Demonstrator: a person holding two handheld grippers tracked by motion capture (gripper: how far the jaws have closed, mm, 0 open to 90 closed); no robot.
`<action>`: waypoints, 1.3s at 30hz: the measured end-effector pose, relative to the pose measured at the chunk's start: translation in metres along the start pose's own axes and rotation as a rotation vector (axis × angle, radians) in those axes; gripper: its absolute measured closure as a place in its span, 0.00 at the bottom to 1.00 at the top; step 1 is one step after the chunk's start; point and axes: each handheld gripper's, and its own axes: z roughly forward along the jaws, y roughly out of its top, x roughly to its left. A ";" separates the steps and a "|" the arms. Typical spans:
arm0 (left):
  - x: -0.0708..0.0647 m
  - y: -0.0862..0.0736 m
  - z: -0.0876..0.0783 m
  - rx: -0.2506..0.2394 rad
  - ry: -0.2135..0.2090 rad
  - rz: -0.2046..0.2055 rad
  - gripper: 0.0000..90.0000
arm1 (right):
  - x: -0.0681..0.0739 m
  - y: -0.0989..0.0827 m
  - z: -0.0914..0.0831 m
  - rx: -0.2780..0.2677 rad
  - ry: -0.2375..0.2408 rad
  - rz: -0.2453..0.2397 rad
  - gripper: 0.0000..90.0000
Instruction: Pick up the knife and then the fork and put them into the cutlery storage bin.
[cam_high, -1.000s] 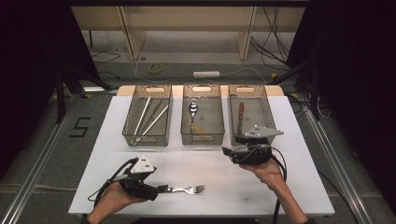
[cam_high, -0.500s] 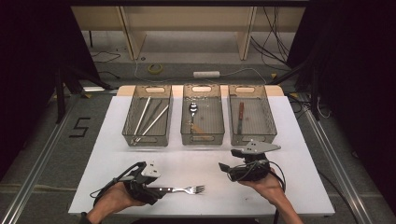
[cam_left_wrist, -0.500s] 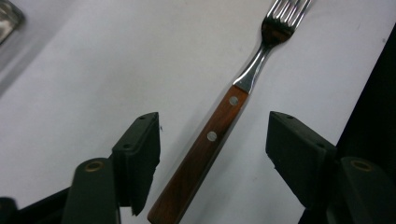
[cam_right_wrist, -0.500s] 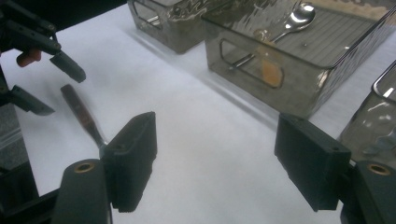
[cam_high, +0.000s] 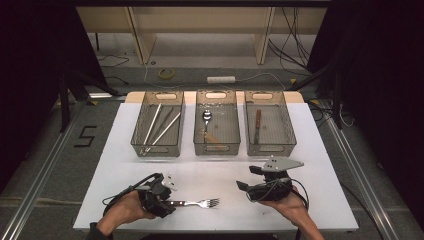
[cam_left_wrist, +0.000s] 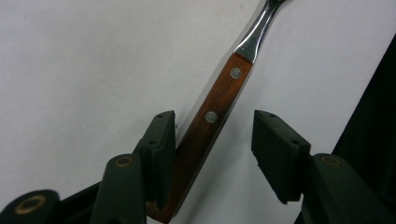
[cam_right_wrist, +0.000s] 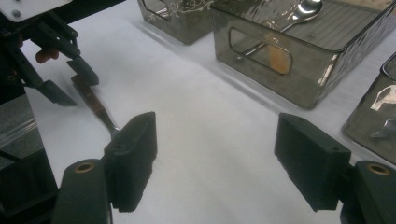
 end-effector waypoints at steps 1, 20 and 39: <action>0.000 0.001 0.001 0.005 -0.001 0.003 0.57 | 0.000 0.000 -0.001 -0.001 0.001 -0.002 0.34; -0.001 0.010 0.005 0.103 0.017 0.152 0.75 | 0.009 -0.009 -0.007 0.004 0.016 -0.004 0.34; -0.004 0.011 0.005 0.064 -0.012 0.159 0.84 | 0.012 -0.010 -0.006 0.017 0.020 -0.024 0.34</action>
